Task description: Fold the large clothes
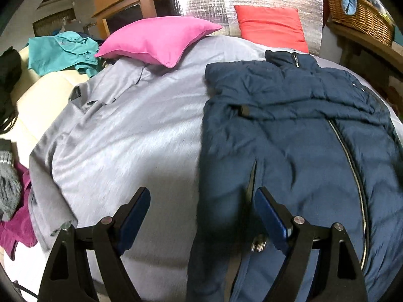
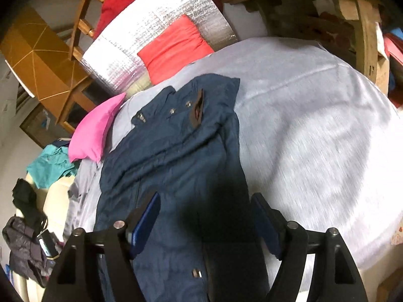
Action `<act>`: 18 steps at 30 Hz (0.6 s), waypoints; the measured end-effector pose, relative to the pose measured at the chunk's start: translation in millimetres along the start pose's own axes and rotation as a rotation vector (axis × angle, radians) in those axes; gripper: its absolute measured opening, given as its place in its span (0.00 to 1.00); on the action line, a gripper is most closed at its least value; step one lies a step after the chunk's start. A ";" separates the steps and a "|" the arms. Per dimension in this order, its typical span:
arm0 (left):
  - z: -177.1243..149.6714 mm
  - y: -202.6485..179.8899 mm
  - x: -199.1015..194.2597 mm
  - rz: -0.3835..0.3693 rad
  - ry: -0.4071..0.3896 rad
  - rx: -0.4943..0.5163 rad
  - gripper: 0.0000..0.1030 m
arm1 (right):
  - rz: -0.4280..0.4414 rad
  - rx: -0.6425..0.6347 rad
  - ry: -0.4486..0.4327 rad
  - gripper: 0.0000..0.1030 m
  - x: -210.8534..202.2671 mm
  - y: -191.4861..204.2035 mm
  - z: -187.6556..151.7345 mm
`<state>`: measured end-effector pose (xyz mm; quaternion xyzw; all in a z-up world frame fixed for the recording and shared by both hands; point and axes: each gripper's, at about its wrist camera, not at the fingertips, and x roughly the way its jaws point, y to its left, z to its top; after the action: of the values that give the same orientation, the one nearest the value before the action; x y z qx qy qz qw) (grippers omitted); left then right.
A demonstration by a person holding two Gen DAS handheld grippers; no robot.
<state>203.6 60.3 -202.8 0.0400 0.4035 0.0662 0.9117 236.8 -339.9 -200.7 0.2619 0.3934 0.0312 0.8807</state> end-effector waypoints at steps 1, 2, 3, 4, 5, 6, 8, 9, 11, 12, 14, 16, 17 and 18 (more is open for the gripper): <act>-4.6 2.2 -2.2 0.002 0.000 0.001 0.83 | 0.003 -0.001 0.007 0.75 -3.5 -2.8 -5.5; -9.4 4.0 -3.8 0.001 0.002 -0.001 0.83 | 0.009 -0.001 0.013 0.75 -6.7 -6.4 -10.9; -16.1 7.6 -6.1 -0.005 0.007 -0.006 0.83 | 0.013 0.003 0.022 0.75 -9.7 -10.9 -16.8; -23.5 11.0 -8.0 -0.011 0.018 -0.016 0.83 | 0.013 0.004 0.028 0.75 -11.9 -14.1 -21.7; -29.5 12.8 -9.6 -0.014 0.028 -0.025 0.83 | 0.013 0.006 0.033 0.75 -13.9 -17.7 -27.8; -37.6 15.8 -10.8 -0.015 0.042 -0.035 0.83 | 0.013 0.010 0.036 0.75 -15.4 -21.6 -33.3; -47.8 18.0 -13.7 -0.008 0.052 -0.042 0.83 | 0.017 0.025 0.043 0.75 -17.1 -29.9 -42.3; -52.6 18.9 -16.7 0.001 0.052 -0.043 0.83 | 0.024 0.037 0.047 0.75 -17.6 -34.3 -46.5; -61.2 19.0 -26.2 0.014 0.031 -0.041 0.83 | 0.038 0.050 0.052 0.75 -18.8 -39.7 -53.4; -62.9 18.9 -28.2 0.016 0.024 -0.039 0.83 | 0.043 0.051 0.053 0.75 -20.0 -41.1 -57.0; -68.5 17.6 -36.7 0.032 0.003 -0.026 0.83 | 0.054 0.049 0.060 0.75 -23.5 -42.5 -65.1; -70.5 16.4 -43.2 0.052 -0.018 -0.012 0.83 | 0.060 0.045 0.064 0.75 -27.2 -42.6 -73.4; -71.6 15.6 -47.3 0.058 -0.031 -0.003 0.83 | 0.060 0.040 0.064 0.75 -29.2 -43.7 -76.2; -72.4 14.7 -50.6 0.062 -0.042 0.004 0.83 | 0.060 0.038 0.064 0.75 -30.9 -44.8 -78.8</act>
<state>115.1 68.5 -212.5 0.0556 0.3831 0.0928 0.9173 152.8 -352.1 -245.1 0.2891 0.4139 0.0584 0.8612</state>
